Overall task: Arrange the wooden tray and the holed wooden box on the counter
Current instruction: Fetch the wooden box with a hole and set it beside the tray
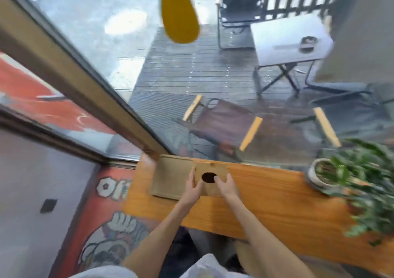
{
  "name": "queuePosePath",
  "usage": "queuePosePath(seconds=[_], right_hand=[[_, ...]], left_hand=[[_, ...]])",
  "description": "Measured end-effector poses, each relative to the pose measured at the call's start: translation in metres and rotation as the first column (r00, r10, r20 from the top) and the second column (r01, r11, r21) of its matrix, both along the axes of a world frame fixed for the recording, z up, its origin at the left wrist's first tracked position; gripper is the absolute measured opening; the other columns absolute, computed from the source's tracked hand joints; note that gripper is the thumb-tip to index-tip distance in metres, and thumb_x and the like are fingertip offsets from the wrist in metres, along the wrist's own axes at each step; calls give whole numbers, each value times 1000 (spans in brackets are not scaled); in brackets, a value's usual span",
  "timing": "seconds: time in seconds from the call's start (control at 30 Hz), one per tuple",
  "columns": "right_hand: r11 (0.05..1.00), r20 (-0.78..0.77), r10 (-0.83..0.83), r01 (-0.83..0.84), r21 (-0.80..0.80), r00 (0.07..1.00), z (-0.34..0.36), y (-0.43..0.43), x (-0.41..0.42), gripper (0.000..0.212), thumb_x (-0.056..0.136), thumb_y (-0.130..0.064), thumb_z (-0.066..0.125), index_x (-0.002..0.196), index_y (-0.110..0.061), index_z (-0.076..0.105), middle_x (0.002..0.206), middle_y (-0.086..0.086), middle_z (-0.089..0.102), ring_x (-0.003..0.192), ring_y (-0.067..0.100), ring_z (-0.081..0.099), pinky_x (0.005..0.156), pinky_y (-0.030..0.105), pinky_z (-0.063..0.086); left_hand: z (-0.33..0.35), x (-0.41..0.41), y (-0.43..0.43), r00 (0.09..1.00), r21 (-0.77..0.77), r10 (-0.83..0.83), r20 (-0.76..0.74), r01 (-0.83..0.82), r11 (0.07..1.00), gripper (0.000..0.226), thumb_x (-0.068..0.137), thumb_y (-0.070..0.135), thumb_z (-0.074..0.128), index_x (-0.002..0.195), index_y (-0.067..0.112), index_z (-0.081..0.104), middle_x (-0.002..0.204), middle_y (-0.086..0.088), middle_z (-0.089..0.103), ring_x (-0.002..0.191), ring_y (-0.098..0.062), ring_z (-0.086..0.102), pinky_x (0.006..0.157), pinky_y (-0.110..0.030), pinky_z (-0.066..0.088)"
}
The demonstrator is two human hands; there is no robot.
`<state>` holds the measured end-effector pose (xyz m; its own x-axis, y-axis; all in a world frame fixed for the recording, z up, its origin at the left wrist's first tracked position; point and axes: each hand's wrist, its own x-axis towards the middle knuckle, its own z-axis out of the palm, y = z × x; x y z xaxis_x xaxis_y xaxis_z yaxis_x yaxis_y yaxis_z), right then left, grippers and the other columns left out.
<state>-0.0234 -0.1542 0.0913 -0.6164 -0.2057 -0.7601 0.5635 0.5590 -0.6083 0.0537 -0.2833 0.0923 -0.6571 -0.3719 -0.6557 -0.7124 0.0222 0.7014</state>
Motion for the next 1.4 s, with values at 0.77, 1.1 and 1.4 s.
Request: queuePosePath(seconds=[0.77, 1.1, 1.4], right_hand=[[977, 226, -112, 149, -154, 968, -87, -379, 52, 77, 98, -52, 41, 158, -23, 2, 165, -2, 12, 152, 23, 14, 121, 44, 15], [963, -125, -244, 256, 82, 962, -103, -313, 45, 43, 100, -24, 48, 141, -10, 50, 143, 8, 54, 133, 24, 49, 113, 38, 39], [840, -159, -161, 220, 496, 974, -137, -214, 47, 52, 97, -20, 55, 147, -23, 43, 142, 11, 49, 132, 31, 44, 107, 45, 42]], left_hand=[[-81, 45, -384, 998, 163, 59, 13, -61, 985, 47, 102, 12, 47, 141, 37, 40, 109, -5, 69, 80, -21, 63, 59, -27, 52], [-93, 38, -392, 999, 226, 22, 42, -31, 974, 68, 98, 35, 57, 154, 39, 18, 156, -7, 39, 138, -31, 43, 111, -57, 38], [-106, 33, -391, 1000, 344, -7, -12, 11, 939, 61, 97, 36, 56, 152, 31, 29, 142, 0, 53, 113, -16, 55, 100, -42, 46]])
